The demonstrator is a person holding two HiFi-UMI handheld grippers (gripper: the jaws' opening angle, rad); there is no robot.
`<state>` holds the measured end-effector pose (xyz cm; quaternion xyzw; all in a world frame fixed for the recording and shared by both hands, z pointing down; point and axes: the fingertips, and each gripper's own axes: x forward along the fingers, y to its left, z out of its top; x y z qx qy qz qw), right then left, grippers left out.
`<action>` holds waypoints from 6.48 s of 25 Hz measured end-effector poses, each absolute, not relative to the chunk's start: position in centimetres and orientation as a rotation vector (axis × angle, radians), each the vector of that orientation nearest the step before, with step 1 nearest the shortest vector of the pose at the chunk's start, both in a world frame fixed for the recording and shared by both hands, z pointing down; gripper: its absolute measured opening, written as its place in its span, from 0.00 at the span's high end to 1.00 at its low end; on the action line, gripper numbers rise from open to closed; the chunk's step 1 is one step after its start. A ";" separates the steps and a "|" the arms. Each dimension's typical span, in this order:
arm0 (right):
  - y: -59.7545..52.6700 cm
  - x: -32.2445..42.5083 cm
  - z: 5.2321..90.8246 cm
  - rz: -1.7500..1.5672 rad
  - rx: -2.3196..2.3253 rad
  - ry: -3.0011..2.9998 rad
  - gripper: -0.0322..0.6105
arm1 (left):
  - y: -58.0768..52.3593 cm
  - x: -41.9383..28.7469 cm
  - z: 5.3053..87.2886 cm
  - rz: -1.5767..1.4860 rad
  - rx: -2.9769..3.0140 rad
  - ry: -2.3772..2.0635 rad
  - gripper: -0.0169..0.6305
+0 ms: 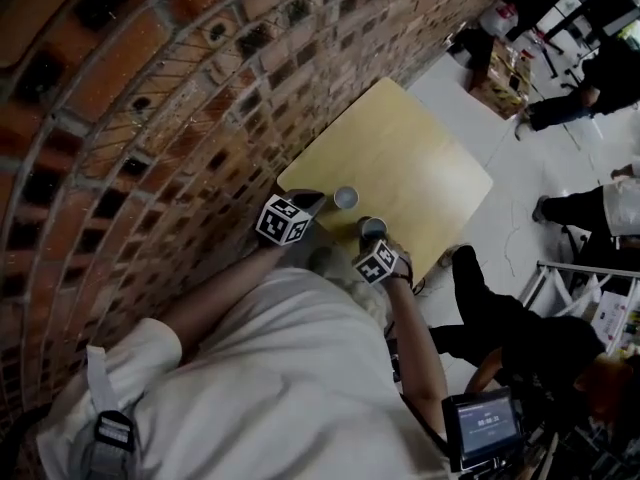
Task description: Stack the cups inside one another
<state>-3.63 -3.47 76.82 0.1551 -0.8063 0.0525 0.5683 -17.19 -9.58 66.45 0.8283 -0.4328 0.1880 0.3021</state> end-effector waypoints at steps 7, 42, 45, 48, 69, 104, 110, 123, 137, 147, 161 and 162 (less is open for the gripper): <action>-3.5 -3.8 78.3 0.126 0.334 -1.854 0.93 | -9.5 -17.8 66.3 0.490 2.196 -1.154 0.94; -4.1 -3.0 79.8 0.187 0.417 -1.856 0.75 | -9.1 -18.9 66.8 0.487 2.196 -1.142 0.94; -4.1 -3.1 79.3 0.173 0.443 -1.879 0.75 | -8.9 -18.8 66.9 0.491 2.198 -1.136 0.94; -3.3 -3.3 79.2 0.136 0.426 -1.884 0.75 | -8.6 -18.8 67.1 0.487 2.194 -1.133 0.94; -6.4 0.1 73.0 0.102 0.744 -2.022 0.70 | -9.5 -17.0 65.6 0.488 2.271 -1.116 0.94; -3.2 13.4 67.9 0.517 1.477 -2.113 0.71 | -9.8 -12.8 66.3 0.866 2.514 -0.992 0.77; -2.1 13.1 69.2 0.550 1.459 -2.100 0.71 | -8.5 -11.5 70.3 1.164 2.535 -0.849 0.73; 1.1 14.7 71.0 0.614 1.485 -2.042 0.71 | -9.1 -8.9 79.2 1.843 2.609 -0.485 0.74; 3.8 17.7 72.2 0.673 1.555 -1.966 0.71 | -9.7 -8.4 82.5 1.986 2.546 -0.393 0.91; 2.9 16.9 72.5 0.665 1.547 -1.986 0.71 | -10.3 -7.7 76.5 1.796 2.642 -0.539 0.91; 1.7 17.0 72.9 0.653 1.551 -2.000 0.71 | -7.7 -1.7 67.0 1.633 2.974 -0.469 0.91; 1.6 17.3 72.9 0.652 1.558 -1.996 0.71 | -7.4 -1.3 67.2 1.646 2.984 -0.434 0.91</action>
